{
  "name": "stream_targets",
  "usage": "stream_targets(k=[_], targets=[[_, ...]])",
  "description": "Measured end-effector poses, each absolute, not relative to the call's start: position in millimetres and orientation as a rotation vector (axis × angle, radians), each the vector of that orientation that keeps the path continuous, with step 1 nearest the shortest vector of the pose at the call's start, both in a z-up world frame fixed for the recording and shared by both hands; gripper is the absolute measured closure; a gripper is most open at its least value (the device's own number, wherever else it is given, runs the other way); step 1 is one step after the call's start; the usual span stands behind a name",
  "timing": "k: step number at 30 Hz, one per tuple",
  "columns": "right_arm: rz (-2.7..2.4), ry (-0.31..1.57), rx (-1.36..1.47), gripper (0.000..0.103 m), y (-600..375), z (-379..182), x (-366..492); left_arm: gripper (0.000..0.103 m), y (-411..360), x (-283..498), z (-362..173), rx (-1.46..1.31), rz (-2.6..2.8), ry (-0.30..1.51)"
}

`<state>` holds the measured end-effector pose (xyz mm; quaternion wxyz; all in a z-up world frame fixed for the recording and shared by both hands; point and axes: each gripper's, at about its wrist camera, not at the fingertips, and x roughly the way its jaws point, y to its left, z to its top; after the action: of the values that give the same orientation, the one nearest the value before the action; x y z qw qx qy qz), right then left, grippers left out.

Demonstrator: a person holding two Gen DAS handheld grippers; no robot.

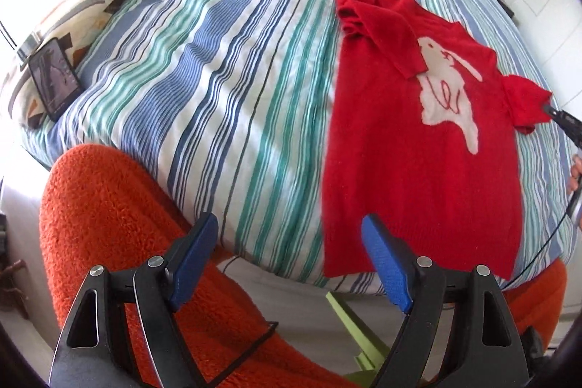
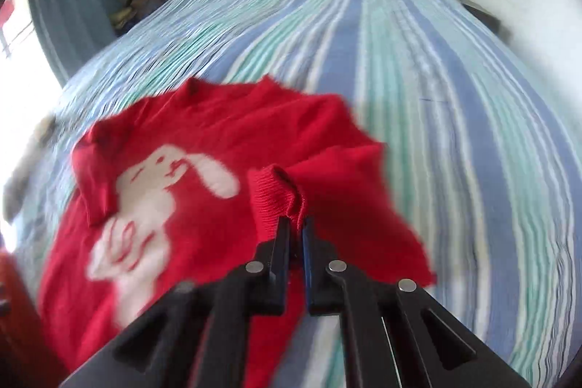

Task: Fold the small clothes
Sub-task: 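Grasp a sleeve cuff with the right gripper and pull it outward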

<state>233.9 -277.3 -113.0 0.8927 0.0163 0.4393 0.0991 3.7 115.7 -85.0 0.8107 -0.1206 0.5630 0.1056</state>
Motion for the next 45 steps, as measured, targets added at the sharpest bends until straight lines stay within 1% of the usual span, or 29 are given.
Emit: stream_targets(k=[2,4,8,11,15,17,18,20,21,22,23,25,26,29,30,32,36,41,42,43,44,45], targets=[[0.102,0.875,0.163,0.097,-350.0,-99.8,215.9,0.020,109.8,7.5,-87.3,-0.262,0.210,1.213],[-0.013,0.858,0.269,0.097,-418.1,-98.5,198.5,0.020,100.9,14.1,-87.4,-0.252,0.185,1.221],[-0.204,0.864,0.462,0.097,-520.1,-128.2,160.8,0.020,80.0,27.4,-82.3,-0.224,0.122,1.226],[-0.255,0.867,0.587,0.097,-554.3,-155.9,140.1,0.020,67.6,31.7,-74.1,-0.198,0.100,1.212],[-0.217,0.834,0.754,0.097,-566.8,-179.4,124.1,0.020,61.0,29.7,-70.8,-0.172,0.095,1.211],[-0.187,0.811,0.838,0.091,-571.7,-189.7,120.2,0.020,62.4,28.1,-73.1,-0.169,0.104,1.221],[-0.185,0.801,0.875,0.091,-574.0,-193.2,118.2,0.020,64.0,27.5,-74.4,-0.173,0.109,1.226],[-0.162,0.782,0.938,0.079,-576.0,-198.9,116.6,0.020,67.0,26.7,-77.1,-0.187,0.117,1.234],[-0.143,0.772,0.963,0.070,-577.0,-201.2,117.6,0.020,68.0,26.8,-78.2,-0.192,0.120,1.237],[-0.129,0.770,0.972,0.067,-577.2,-202.3,118.3,0.020,68.8,26.8,-79.4,-0.196,0.121,1.241],[-0.121,0.777,0.965,0.067,-575.1,-202.6,120.4,0.020,69.2,27.3,-80.6,-0.197,0.121,1.246],[-0.173,0.839,0.872,0.099,-570.7,-196.9,125.0,0.020,69.3,26.9,-81.3,-0.195,0.121,1.248],[-0.224,0.874,0.803,0.099,-569.2,-190.0,126.2,0.020,69.6,26.2,-81.0,-0.194,0.122,1.246],[-0.390,0.878,0.581,0.099,-574.7,-164.5,124.3,0.020,71.5,24.8,-84.0,-0.192,0.129,1.245],[-0.425,0.901,0.516,0.099,-576.5,-164.3,127.0,0.020,72.3,24.8,-86.6,-0.194,0.130,1.251],[-0.437,0.961,0.488,0.100,-579.5,-175.8,131.1,0.020,73.4,24.7,-91.1,-0.198,0.131,1.263],[-0.450,0.977,0.419,0.100,-571.3,-184.9,134.2,0.020,74.2,23.2,-94.4,-0.176,0.143,1.264],[-0.461,0.980,0.415,0.101,-574.6,-187.5,133.6,0.020,81.6,21.3,-91.0,-0.116,0.181,1.240],[-0.459,0.981,0.414,0.099,-574.2,-187.0,133.1,0.020,83.9,22.6,-88.9,-0.098,0.184,1.230],[-0.446,0.980,0.416,0.095,-573.4,-185.9,132.6,0.020,86.3,25.1,-85.8,-0.079,0.184,1.218],[-0.428,0.981,0.418,0.088,-572.9,-184.6,131.3,0.020,88.3,29.4,-81.2,-0.058,0.179,1.202],[-0.410,0.982,0.417,0.070,-571.3,-182.5,132.5,0.020,89.5,35.4,-75.4,-0.036,0.168,1.181]])
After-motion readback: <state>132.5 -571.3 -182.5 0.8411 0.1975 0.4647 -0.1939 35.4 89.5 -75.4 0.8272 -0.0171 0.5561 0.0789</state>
